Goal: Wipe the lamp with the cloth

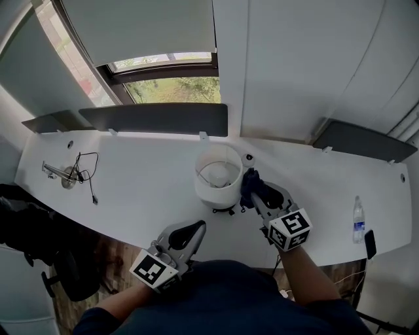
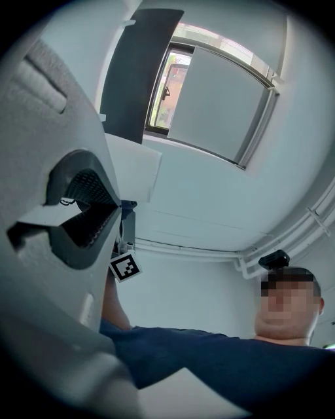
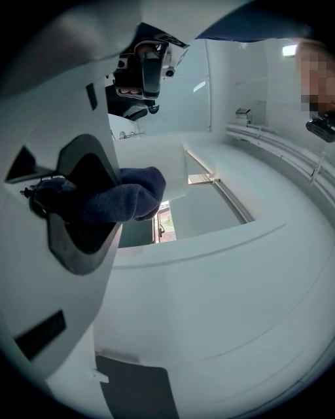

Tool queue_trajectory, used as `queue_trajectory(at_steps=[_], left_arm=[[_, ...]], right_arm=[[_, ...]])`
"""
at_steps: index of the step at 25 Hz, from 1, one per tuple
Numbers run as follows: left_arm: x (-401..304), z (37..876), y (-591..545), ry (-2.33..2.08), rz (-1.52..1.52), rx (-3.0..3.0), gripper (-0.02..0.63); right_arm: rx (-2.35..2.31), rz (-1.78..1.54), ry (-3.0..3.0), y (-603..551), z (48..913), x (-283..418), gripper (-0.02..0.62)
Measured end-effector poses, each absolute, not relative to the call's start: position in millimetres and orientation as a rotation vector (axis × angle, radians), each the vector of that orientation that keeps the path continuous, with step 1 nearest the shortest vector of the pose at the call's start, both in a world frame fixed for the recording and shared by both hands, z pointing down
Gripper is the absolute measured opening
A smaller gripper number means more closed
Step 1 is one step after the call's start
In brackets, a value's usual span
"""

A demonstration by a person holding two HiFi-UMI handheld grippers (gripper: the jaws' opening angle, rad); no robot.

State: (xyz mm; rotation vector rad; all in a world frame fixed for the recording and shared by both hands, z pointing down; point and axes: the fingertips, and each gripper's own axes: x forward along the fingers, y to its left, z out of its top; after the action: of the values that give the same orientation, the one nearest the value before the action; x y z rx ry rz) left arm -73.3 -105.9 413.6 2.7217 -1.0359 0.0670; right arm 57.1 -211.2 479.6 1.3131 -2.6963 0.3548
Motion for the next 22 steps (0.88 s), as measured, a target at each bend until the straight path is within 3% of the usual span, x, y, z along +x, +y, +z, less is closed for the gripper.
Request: queue_trajectory(at_steps=[22], left_arm=[[-77, 420, -110, -1.009, 0.089, 2.715, 0.006]], right_arm=[[1.3, 0.481, -2.522, -209, 556, 69, 0.109]])
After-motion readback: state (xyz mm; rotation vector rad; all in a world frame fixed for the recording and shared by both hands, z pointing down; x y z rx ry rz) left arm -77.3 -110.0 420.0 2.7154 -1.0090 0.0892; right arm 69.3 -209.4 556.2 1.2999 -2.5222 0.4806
